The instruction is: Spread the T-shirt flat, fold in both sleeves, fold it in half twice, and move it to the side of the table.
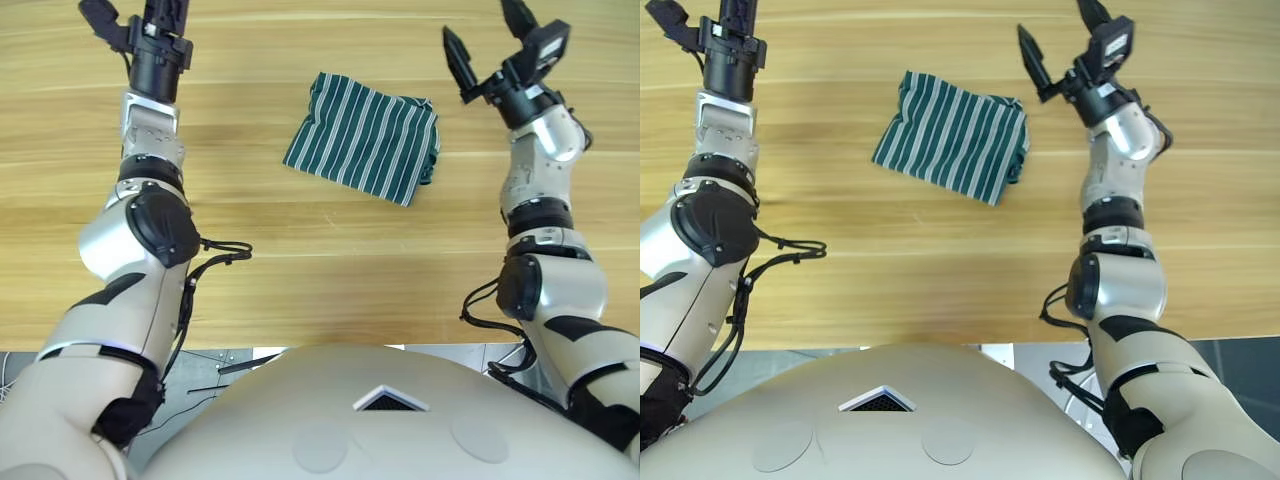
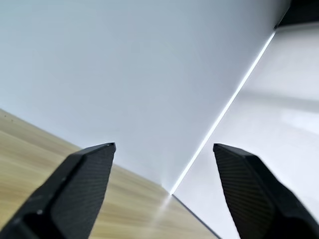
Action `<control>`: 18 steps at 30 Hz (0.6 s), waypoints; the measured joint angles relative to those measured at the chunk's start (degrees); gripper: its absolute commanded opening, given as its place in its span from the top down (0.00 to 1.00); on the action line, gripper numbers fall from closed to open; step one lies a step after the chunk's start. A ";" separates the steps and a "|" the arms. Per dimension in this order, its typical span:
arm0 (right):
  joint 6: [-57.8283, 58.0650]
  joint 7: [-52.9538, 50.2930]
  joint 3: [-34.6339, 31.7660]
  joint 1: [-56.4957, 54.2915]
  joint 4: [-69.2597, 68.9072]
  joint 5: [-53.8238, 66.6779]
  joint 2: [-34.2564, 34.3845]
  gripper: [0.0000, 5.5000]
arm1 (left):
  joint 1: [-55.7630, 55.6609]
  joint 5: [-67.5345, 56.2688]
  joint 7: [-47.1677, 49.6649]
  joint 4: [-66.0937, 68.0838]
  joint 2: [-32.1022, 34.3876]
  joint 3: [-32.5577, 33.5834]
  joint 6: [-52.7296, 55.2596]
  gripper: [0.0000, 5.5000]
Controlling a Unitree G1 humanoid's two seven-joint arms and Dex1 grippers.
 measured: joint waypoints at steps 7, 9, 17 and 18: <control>-2.37 -0.94 8.22 -1.46 -0.05 -7.55 3.12 0.56 | 1.16 -10.01 -3.85 -1.06 2.63 7.43 7.94 0.67; -3.33 -2.42 10.65 -2.28 -0.02 -10.39 3.76 0.64 | 1.16 -9.89 -2.83 -1.04 2.66 7.23 7.61 0.74; -4.71 -9.76 20.33 -4.18 3.75 -23.18 5.76 0.89 | 1.17 -7.83 1.96 -0.46 1.61 4.99 4.55 0.97; -4.83 -10.73 21.73 -4.56 4.41 -24.81 6.01 0.90 | 1.17 -7.63 2.77 -0.33 1.61 4.86 4.32 0.98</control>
